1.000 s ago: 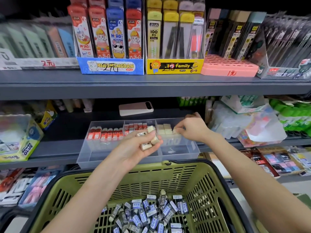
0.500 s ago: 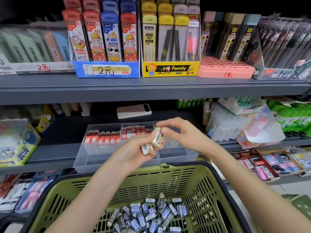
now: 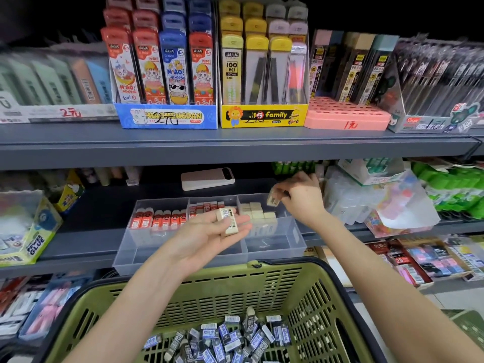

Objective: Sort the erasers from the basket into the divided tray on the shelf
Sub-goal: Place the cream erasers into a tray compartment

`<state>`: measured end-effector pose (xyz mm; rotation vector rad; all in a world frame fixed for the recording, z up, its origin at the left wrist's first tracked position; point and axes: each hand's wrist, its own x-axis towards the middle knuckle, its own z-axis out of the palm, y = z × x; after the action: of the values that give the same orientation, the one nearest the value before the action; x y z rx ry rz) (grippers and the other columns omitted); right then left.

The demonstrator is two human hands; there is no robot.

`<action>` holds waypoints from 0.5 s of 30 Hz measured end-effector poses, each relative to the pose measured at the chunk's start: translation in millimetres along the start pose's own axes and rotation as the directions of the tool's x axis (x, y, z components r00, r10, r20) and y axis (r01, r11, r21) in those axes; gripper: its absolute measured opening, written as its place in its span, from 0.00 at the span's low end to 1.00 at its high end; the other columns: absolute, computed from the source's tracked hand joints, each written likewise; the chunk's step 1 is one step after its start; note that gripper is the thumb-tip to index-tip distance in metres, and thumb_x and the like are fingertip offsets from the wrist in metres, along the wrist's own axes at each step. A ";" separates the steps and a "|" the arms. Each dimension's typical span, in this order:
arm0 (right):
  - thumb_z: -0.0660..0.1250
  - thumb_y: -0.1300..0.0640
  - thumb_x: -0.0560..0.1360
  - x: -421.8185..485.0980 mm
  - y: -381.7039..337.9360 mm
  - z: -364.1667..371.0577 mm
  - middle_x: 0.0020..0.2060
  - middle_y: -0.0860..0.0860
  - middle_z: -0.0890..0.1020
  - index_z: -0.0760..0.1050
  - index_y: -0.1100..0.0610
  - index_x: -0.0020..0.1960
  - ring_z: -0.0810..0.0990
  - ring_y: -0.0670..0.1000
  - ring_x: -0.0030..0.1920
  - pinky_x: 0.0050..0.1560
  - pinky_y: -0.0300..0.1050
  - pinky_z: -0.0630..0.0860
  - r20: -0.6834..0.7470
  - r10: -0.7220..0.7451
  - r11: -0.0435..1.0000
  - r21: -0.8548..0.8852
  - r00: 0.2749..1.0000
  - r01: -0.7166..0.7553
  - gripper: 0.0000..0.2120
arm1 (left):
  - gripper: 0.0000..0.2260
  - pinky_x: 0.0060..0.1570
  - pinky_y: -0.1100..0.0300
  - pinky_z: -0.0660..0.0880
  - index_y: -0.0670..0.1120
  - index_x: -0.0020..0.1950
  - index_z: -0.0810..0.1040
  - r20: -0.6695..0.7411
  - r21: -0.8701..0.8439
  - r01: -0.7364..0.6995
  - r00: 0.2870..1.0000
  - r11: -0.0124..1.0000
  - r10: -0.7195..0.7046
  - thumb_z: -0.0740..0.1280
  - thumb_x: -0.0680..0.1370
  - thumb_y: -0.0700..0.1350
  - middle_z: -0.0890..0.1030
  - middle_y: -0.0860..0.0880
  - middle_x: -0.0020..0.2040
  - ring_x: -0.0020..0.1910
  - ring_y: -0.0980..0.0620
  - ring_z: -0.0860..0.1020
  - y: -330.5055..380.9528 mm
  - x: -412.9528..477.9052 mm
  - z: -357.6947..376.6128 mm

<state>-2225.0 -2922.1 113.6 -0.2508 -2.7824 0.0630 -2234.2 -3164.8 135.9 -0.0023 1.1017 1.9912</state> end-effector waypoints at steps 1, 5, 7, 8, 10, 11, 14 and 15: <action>0.62 0.55 0.75 0.0 -1.3 3.8 0.49 0.48 0.83 0.81 0.50 0.51 0.70 0.54 0.56 0.52 0.47 0.54 0.012 -0.031 0.999 -0.013 0.999 0.031 0.10 | 0.09 0.56 0.46 0.77 0.32 0.57 0.71 0.000 0.008 -0.002 1.000 1.000 0.002 0.58 0.78 0.29 0.80 0.33 0.56 0.57 0.36 0.79 -0.1 -0.6 -0.7; 0.59 0.51 0.76 -1.3 -8.6 18.7 0.46 0.46 0.83 0.81 0.46 0.51 0.70 0.53 0.56 0.53 0.47 0.54 0.129 -0.019 0.994 -0.108 0.991 0.034 0.12 | 0.11 0.52 0.48 0.78 0.33 0.59 0.70 -0.041 0.020 -0.031 0.999 0.999 0.032 0.61 0.76 0.29 0.80 0.33 0.57 0.56 0.37 0.79 -2.6 1.9 -3.7; 0.58 0.53 0.76 -0.7 -11.6 23.7 0.48 0.46 0.83 0.80 0.45 0.54 0.70 0.53 0.59 0.59 0.49 0.54 0.213 0.000 0.996 -0.083 0.977 0.018 0.14 | 0.11 0.51 0.49 0.79 0.33 0.59 0.71 -0.071 0.041 -0.057 0.996 0.998 0.060 0.61 0.76 0.29 0.80 0.33 0.56 0.56 0.37 0.80 -3.7 4.5 -5.8; 0.58 0.55 0.75 0.1 -12.1 24.6 0.50 0.46 0.82 0.79 0.45 0.56 0.70 0.53 0.60 0.61 0.50 0.54 0.248 -0.001 0.998 -0.061 0.969 0.017 0.16 | 0.11 0.51 0.49 0.79 0.33 0.58 0.72 -0.081 0.055 -0.073 0.994 0.996 0.077 0.62 0.76 0.29 0.80 0.33 0.55 0.55 0.38 0.80 -4.4 6.0 -7.2; 0.57 0.59 0.74 2.7 -10.8 23.5 0.53 0.46 0.82 0.78 0.44 0.58 0.69 0.53 0.62 0.62 0.52 0.54 0.298 -0.008 0.999 -0.038 0.954 0.021 0.19 | 0.10 0.50 0.49 0.80 0.33 0.57 0.73 -0.091 0.082 -0.106 0.989 0.991 0.114 0.62 0.76 0.30 0.81 0.33 0.54 0.55 0.39 0.81 -6.1 8.0 -9.2; 0.57 0.60 0.74 4.2 -10.0 23.0 0.53 0.47 0.81 0.78 0.44 0.59 0.69 0.53 0.63 0.62 0.52 0.54 0.320 -0.014 0.999 -0.034 0.947 0.026 0.20 | 0.10 0.50 0.49 0.80 0.34 0.57 0.74 -0.097 0.097 -0.126 0.986 0.987 0.135 0.63 0.76 0.30 0.81 0.34 0.53 0.54 0.39 0.81 -7.1 8.9 -10.0; 0.57 0.61 0.74 4.5 -10.1 21.2 0.55 0.48 0.80 0.76 0.44 0.62 0.68 0.53 0.64 0.62 0.52 0.55 0.349 -0.018 0.998 -0.055 0.937 0.039 0.22 | 0.09 0.45 0.53 0.82 0.38 0.53 0.77 -0.109 0.154 -0.177 0.975 0.972 0.194 0.65 0.75 0.30 0.83 0.36 0.50 0.50 0.41 0.82 -10.0 11.7 -9.9; 0.57 0.61 0.74 3.2 -11.2 19.1 0.55 0.48 0.80 0.75 0.44 0.62 0.68 0.53 0.64 0.62 0.51 0.55 0.329 -0.018 0.995 -0.083 0.944 0.047 0.21 | 0.09 0.43 0.54 0.82 0.39 0.53 0.77 -0.105 0.188 -0.186 0.972 0.964 0.208 0.65 0.75 0.30 0.83 0.37 0.49 0.49 0.42 0.83 -10.4 12.6 -9.4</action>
<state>-2236.3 -2932.8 97.5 -0.2348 -3.1258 -0.0323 -2238.8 -3160.3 118.2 0.0821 1.4035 2.0841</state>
